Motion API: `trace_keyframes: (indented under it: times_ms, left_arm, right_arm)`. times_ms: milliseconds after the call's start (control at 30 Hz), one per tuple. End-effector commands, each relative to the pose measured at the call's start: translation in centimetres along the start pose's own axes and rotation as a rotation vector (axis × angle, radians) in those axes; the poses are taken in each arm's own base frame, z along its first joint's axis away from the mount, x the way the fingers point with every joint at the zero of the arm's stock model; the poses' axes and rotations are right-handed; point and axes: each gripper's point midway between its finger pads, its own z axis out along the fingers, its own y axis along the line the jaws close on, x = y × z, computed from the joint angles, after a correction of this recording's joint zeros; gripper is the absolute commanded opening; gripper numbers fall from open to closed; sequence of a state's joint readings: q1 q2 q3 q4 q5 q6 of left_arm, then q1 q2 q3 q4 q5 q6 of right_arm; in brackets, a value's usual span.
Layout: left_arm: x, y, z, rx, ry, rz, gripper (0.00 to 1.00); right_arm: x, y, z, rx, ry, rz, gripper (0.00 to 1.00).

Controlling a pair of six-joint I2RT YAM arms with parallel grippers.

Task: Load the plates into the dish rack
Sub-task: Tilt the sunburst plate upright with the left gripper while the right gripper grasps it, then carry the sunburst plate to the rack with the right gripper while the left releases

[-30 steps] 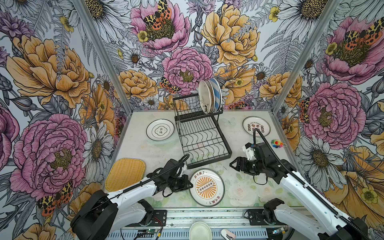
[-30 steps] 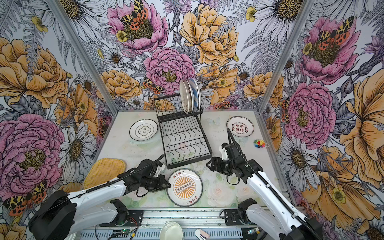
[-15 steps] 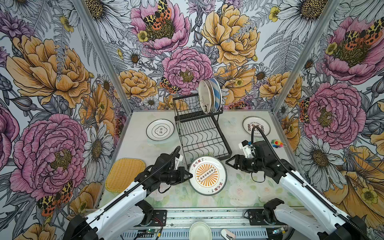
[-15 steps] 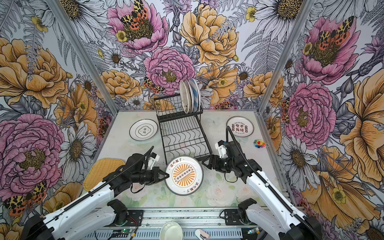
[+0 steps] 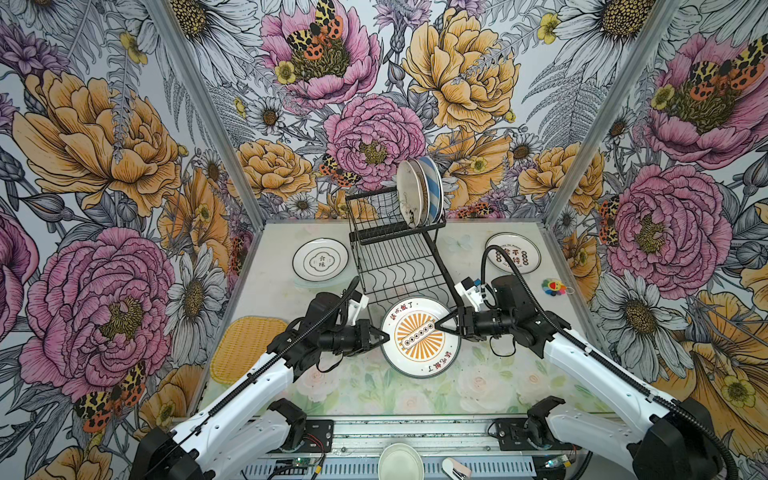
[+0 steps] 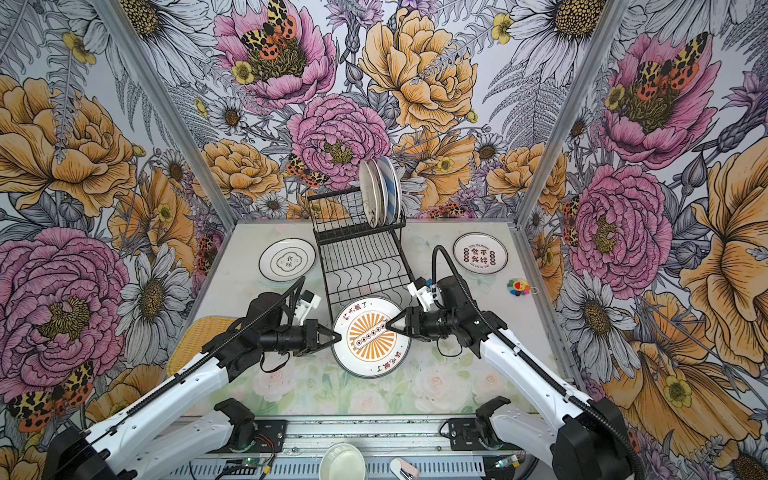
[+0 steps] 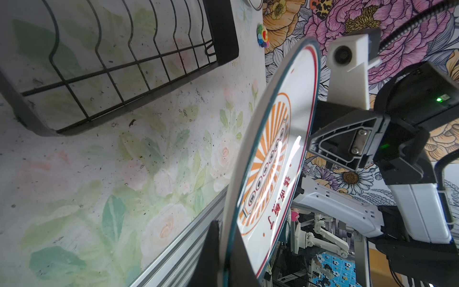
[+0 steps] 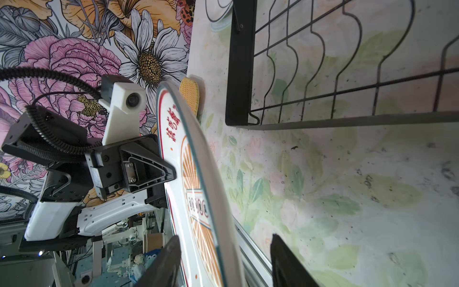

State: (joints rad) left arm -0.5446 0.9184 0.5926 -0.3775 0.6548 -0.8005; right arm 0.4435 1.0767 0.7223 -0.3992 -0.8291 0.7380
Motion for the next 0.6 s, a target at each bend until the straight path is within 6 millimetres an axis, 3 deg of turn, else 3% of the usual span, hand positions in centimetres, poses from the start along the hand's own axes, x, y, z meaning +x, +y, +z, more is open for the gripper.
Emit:
trace_keyframes:
  times_ms: [0, 133, 400, 533, 567]
  left_arm:
    - [-0.9, -2.6, -0.6, 0.091, -0.02, 0.085, 0.0]
    - [-1.1, -2.7, -0.4, 0.103, -0.019, 0.087, 0.0]
    - [-1.0, -2.7, -0.2, 0.11, -0.005, 0.09, 0.0]
    - [-1.0, -2.2, -0.2, 0.09, -0.005, 0.082, 0.0]
    - [-1.0, -2.0, -0.3, 0.084, -0.008, 0.08, 0.04]
  right_arm:
    - [-0.6, 2.7, -0.1, -0.094, 0.007, -0.073, 0.47]
    - [0.0, 3.5, 0.4, -0.129, 0.053, -0.087, 0.28]
    - [0.2, 3.9, 1.1, -0.139, 0.078, -0.104, 0.01]
    - [0.0, 4.1, 1.0, -0.137, 0.073, -0.11, 0.0]
    - [-0.1, 4.0, 1.0, -0.132, 0.068, -0.111, 0.0]
